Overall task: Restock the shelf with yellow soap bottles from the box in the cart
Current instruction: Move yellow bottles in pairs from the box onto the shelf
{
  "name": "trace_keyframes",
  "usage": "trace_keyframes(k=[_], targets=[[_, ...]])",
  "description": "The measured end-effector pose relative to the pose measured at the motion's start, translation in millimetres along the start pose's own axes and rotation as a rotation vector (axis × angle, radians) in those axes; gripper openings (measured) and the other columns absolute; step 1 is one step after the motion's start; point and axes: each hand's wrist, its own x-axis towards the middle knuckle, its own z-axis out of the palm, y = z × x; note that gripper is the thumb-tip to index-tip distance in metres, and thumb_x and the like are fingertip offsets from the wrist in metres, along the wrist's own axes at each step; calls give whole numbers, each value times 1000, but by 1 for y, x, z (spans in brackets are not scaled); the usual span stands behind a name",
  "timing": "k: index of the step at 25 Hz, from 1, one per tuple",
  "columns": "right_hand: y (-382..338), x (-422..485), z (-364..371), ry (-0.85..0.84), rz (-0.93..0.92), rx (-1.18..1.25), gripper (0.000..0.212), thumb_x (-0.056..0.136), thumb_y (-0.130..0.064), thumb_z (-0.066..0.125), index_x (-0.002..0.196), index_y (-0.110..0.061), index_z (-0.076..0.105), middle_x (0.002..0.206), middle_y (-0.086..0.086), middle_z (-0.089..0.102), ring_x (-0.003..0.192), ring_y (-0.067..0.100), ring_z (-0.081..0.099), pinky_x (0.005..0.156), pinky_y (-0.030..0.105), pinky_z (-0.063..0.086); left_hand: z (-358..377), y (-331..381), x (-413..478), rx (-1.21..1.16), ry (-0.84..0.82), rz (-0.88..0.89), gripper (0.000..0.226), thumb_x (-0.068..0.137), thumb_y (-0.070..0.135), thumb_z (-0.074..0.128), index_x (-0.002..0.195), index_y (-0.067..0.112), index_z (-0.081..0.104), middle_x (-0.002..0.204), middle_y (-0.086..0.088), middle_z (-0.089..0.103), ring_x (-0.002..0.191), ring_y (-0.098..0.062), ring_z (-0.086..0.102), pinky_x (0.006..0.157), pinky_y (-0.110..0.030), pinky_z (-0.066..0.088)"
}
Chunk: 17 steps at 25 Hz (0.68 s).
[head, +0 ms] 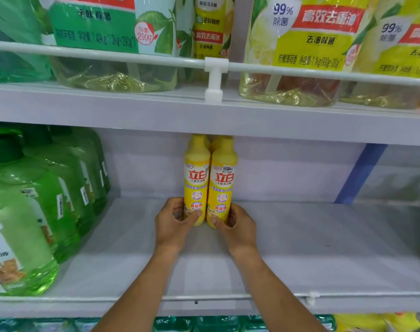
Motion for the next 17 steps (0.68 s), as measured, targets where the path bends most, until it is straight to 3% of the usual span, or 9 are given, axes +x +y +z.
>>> trace_keyframes(k=[5, 10, 17], targets=[[-1, 5, 2, -28, -11, 2, 33, 72, -28, 87, 101, -26, 73, 96, -12, 77, 88, 4, 73, 84, 39, 61, 0, -1, 4, -6, -26, 2, 39, 72, 8, 89, 105, 14, 69, 97, 7, 75, 83, 5, 70, 72, -8, 52], [1, 10, 3, -21, -43, 4, 44, 67, -43, 85, 106, -26, 73, 100, -10, 77, 91, 6, 73, 86, 39, 61, 1, -2, 6, -11, -24, 17, 39, 72, 10, 89, 105, 14, 69, 97, 9, 75, 84, 3, 71, 72, -9, 53], [-1, 11, 3, -15, -38, -31, 40, 73, -30, 89, 109, -24, 73, 102, -11, 76, 91, 2, 72, 86, 31, 61, 2, -2, 7, -4, -38, 19, 39, 74, 10, 88, 107, 13, 68, 99, 9, 75, 86, 2, 71, 72, -10, 53]])
